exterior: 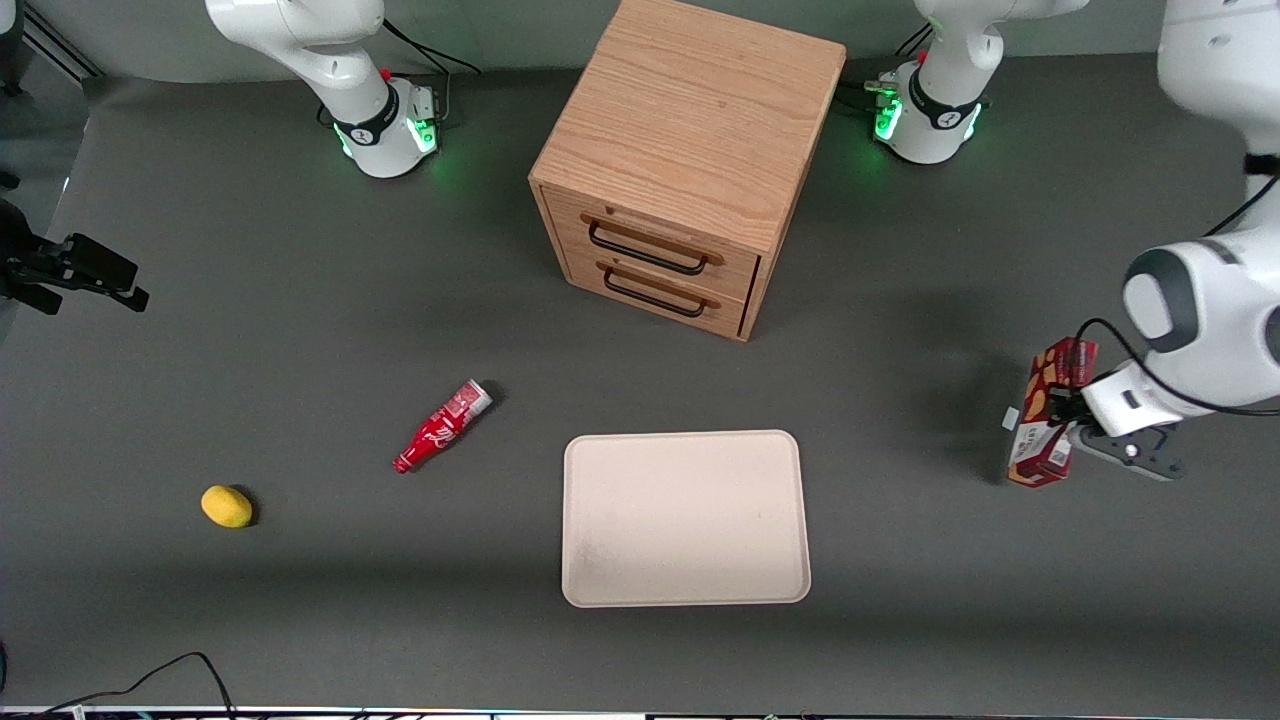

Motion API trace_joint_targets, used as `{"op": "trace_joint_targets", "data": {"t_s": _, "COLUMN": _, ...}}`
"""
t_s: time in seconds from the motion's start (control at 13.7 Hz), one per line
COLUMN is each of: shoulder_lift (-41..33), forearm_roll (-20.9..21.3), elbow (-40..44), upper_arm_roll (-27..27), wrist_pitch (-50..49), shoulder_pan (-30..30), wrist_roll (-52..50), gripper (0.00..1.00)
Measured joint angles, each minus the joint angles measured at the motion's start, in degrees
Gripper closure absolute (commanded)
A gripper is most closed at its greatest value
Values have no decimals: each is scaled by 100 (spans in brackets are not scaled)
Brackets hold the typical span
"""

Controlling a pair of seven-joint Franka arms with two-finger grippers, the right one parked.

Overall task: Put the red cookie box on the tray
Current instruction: 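Lift the cookie box with the left gripper and carry it over the white tray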

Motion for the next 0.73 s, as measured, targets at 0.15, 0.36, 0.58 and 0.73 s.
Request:
{"op": "trace_joint_targets", "data": {"t_s": 0.15, "shoulder_lift": -373, "forearm_roll": 10, "elbow": 662, "upper_arm_roll": 22, "wrist_pitch": -1180, "shoulder_pan": 4, "wrist_roll": -241, "gripper": 100}}
{"op": "trace_joint_targets", "data": {"t_s": 0.36, "shoulder_lift": -769, "forearm_roll": 24, "elbow": 1546, "upper_arm_roll": 61, "wrist_pitch": -2602, "shoulder_pan": 53, "wrist_roll": -384, "gripper": 100}}
{"op": "trace_joint_targets", "data": {"t_s": 0.58, "shoulder_lift": -812, "forearm_roll": 27, "elbow": 2100, "upper_arm_roll": 104, "wrist_pitch": -3299, "shoulder_pan": 106, "wrist_roll": -450, "gripper": 100}}
{"op": "trace_joint_targets", "data": {"t_s": 0.73, "shoulder_lift": -788, "forearm_roll": 27, "elbow": 2304, "upper_arm_roll": 96, "wrist_pitch": -3504, "shoulder_pan": 104, "wrist_roll": -630, "gripper": 100}}
